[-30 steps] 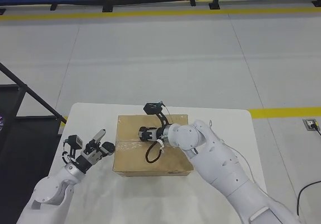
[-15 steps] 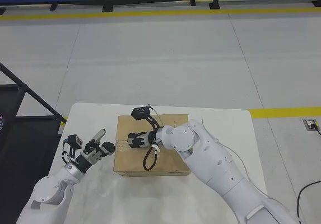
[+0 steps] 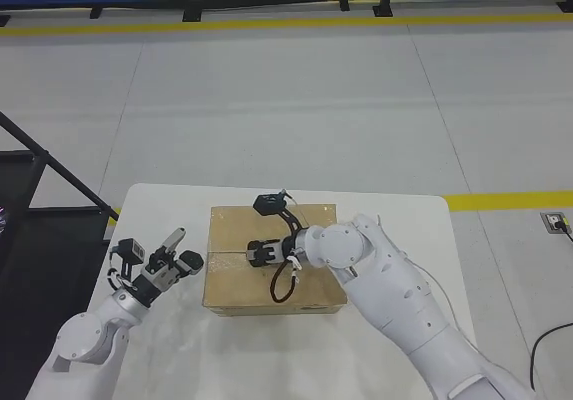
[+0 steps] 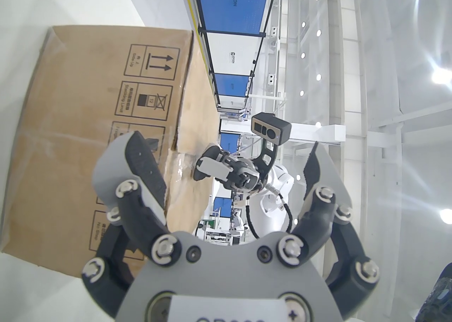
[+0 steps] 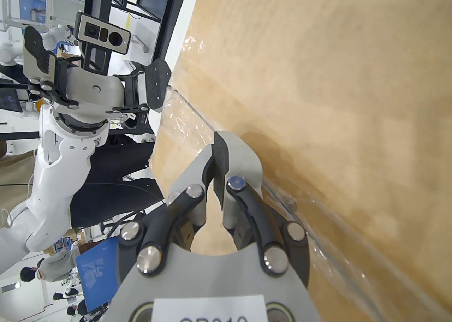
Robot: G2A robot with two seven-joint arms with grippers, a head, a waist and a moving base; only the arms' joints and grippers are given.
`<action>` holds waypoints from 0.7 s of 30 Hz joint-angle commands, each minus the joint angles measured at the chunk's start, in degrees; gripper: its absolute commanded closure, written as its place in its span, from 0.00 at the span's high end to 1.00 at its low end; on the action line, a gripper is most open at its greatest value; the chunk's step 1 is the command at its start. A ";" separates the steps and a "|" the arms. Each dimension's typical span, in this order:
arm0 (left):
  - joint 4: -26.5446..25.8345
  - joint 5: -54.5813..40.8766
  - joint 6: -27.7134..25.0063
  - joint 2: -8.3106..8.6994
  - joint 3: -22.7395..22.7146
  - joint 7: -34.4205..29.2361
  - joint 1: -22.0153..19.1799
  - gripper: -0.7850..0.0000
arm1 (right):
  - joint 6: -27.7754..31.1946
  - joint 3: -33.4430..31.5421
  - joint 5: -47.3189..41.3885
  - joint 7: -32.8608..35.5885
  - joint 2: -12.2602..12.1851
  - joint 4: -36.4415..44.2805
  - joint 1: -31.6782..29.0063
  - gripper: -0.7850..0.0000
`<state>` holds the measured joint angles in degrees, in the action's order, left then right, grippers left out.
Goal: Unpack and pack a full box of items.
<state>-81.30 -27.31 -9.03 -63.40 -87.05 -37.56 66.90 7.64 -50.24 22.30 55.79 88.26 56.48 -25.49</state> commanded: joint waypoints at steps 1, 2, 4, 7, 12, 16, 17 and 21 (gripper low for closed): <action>0.04 -0.22 0.12 0.03 -0.21 -0.09 -0.13 1.00 | -1.49 -1.06 1.26 1.66 -0.74 2.34 -1.33 0.00; 0.08 -0.42 0.21 0.04 -0.34 -0.17 -0.17 1.00 | -2.79 -1.46 2.20 2.43 -1.07 3.34 -1.91 0.00; 0.11 -0.71 0.28 0.07 -0.57 -0.38 -0.22 1.00 | -4.24 -2.49 3.28 2.45 -1.65 5.78 -3.29 0.00; 0.14 -0.86 0.33 0.11 -0.86 -0.37 -0.24 1.00 | -6.19 -4.53 5.18 1.67 -2.58 8.67 -5.39 0.00; 0.08 -0.95 0.44 0.15 -1.16 -0.28 -0.19 1.00 | -7.16 -8.59 5.85 2.58 -4.07 12.31 -8.13 0.00; 0.23 -0.82 0.46 0.22 -1.53 -0.28 -0.07 1.00 | -6.92 -12.62 5.17 3.59 -5.28 13.36 -9.69 0.00; 0.32 -0.86 0.47 0.25 -1.67 -0.28 -0.05 1.00 | -6.97 -13.56 5.15 3.70 -5.57 13.71 -10.10 0.00; 0.31 -1.11 0.26 0.34 -2.40 -0.18 0.06 1.00 | -6.61 -17.21 4.69 3.44 -6.68 16.08 -12.52 0.00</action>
<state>-80.92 -28.35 -8.69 -63.09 -89.23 -37.81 66.94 0.66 -66.48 27.24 59.32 81.85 71.90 -37.33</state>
